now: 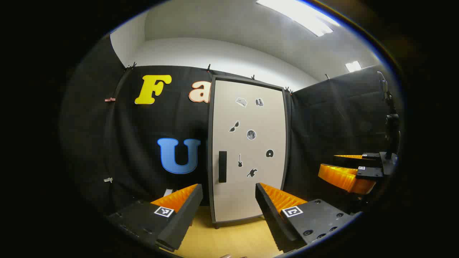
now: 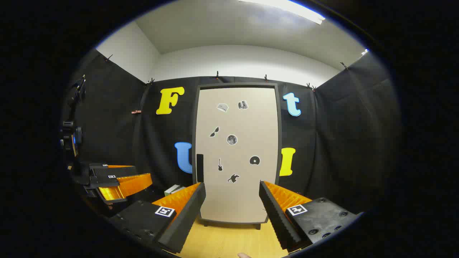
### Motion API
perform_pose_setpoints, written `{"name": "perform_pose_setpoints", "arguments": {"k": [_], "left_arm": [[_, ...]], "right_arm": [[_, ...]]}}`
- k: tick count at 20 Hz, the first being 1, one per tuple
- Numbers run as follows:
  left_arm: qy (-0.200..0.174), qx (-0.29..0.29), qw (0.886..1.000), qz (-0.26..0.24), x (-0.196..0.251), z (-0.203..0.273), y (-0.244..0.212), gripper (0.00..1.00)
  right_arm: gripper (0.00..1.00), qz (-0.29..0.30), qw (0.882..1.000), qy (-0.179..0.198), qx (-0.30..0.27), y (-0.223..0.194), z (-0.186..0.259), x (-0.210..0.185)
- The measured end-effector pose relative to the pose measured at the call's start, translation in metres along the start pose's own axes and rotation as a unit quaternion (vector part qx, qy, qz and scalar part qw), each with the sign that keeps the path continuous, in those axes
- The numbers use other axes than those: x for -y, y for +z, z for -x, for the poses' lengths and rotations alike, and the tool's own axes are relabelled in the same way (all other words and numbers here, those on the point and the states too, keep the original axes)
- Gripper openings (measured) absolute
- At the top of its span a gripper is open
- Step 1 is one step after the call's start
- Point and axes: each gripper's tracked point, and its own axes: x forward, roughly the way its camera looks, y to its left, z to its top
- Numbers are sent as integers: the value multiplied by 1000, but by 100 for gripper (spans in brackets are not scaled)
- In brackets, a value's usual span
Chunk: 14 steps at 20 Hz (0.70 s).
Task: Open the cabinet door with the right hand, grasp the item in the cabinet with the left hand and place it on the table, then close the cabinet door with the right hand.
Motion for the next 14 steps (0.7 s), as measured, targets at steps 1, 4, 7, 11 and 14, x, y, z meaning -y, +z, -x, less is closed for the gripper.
{"name": "perform_pose_setpoints", "arguments": {"k": [1,4,7,11,14], "left_arm": [[1,0,1000,2,0,1,1,96],[3,1,1000,0,1,9,2,94],[4,0,1000,-1,3,14,1,94],[3,-1,1000,4,3,19,1,94],[5,1,1000,5,3,22,2,94]], "right_arm": [[98,2,1000,-3,-2,-1,1,1],[95,-3,1000,8,-10,-3,6,-6],[98,-9,1000,12,-17,-5,11,-7],[98,-10,1000,9,-16,-3,16,-6],[98,-14,1000,9,-15,-2,19,-5]]}}
